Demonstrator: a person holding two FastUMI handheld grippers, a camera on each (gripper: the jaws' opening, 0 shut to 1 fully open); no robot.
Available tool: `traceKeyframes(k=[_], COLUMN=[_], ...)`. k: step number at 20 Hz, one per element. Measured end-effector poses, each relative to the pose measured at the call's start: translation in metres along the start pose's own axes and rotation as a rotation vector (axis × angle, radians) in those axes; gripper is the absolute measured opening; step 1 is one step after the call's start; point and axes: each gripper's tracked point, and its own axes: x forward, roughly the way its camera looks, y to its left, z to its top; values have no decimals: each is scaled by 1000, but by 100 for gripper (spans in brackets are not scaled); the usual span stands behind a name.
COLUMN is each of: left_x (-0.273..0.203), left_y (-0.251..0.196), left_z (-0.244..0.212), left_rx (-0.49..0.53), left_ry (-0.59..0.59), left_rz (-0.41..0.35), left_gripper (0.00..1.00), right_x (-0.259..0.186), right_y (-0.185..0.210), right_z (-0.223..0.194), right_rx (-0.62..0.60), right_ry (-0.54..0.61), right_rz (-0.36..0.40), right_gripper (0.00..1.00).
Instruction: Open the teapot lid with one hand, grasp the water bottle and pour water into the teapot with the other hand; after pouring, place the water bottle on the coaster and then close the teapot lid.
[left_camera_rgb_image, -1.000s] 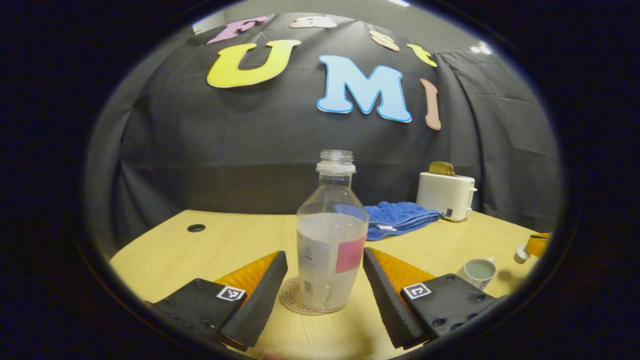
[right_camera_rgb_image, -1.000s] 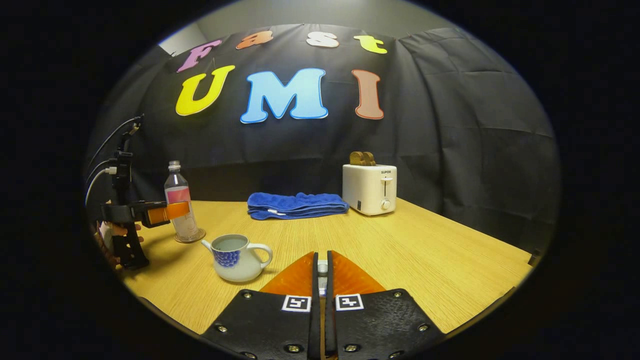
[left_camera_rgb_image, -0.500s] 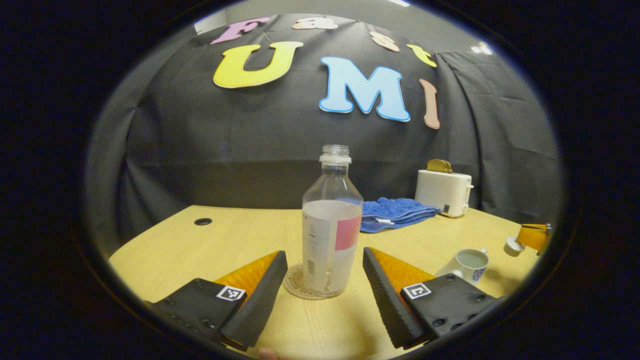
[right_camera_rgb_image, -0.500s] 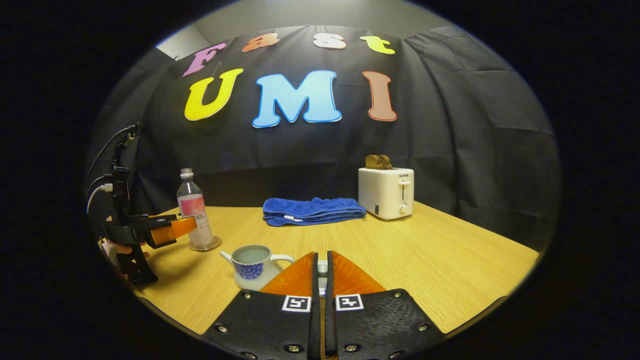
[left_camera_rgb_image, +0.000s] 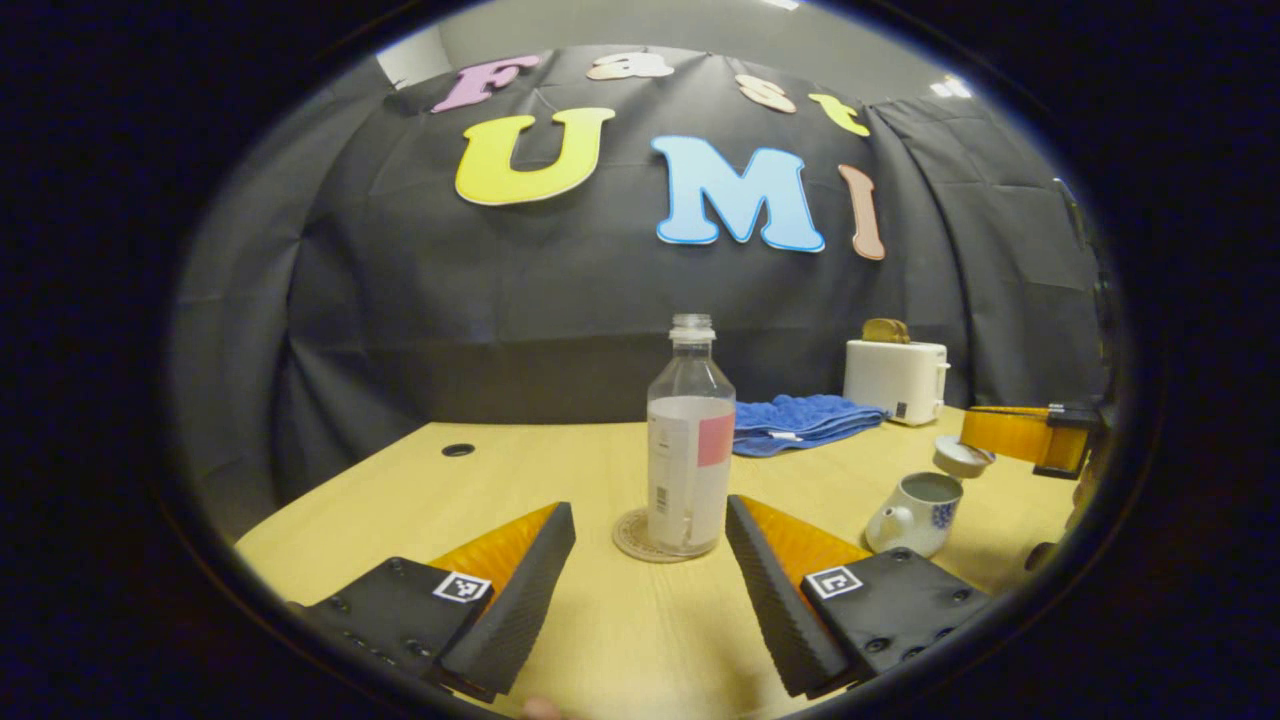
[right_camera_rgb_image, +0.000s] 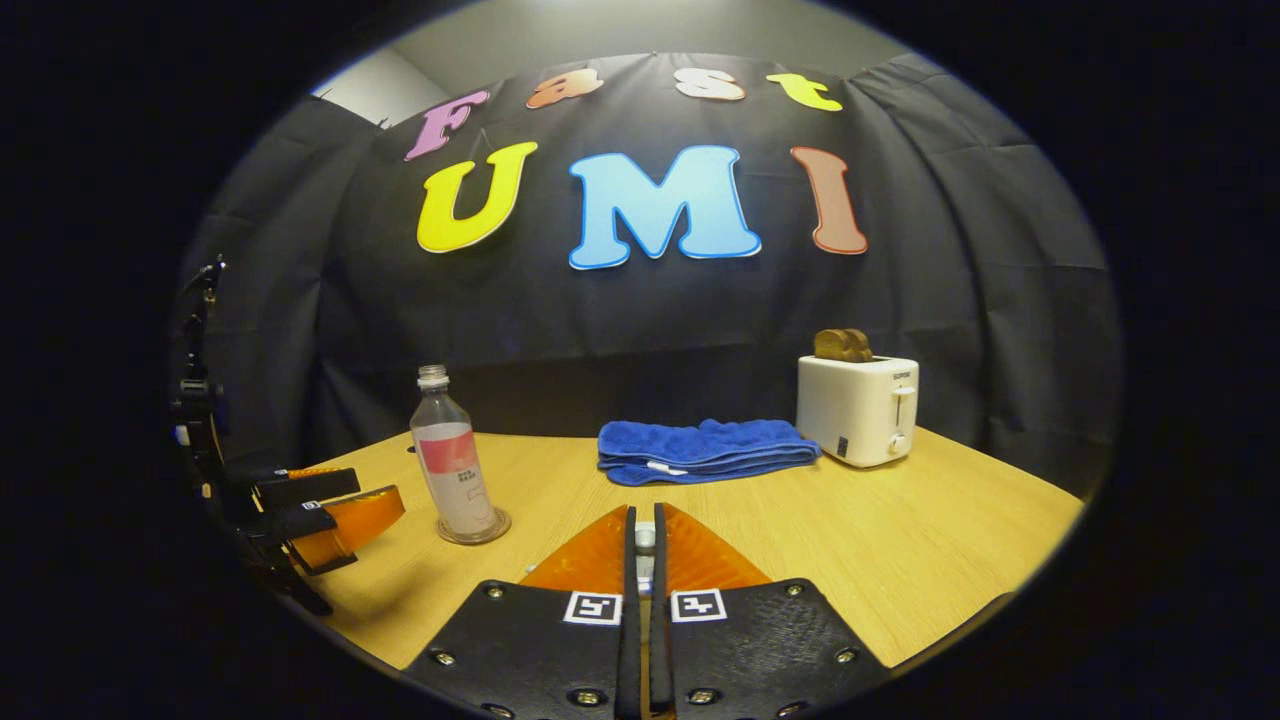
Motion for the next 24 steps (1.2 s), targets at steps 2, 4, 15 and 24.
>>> traceKeyframes(k=[2,4,15,24], left_x=[-9,-17,-29,-33], left_y=[6,12,10,-1], left_z=[3,6,10,23], left_rx=[-16,-14,-36,-40], left_ry=[-15,-18,-26,-43], left_rz=[16,33,49,39], left_gripper=[100,100,100,100], right_x=[7,11,13,3], right_y=[7,8,6,-5], right_z=[-5,-11,-25,-11], right_rx=[4,11,25,13], right_ry=[19,39,80,38], right_rz=[18,17,25,-24], right_gripper=[4,4,4,34])
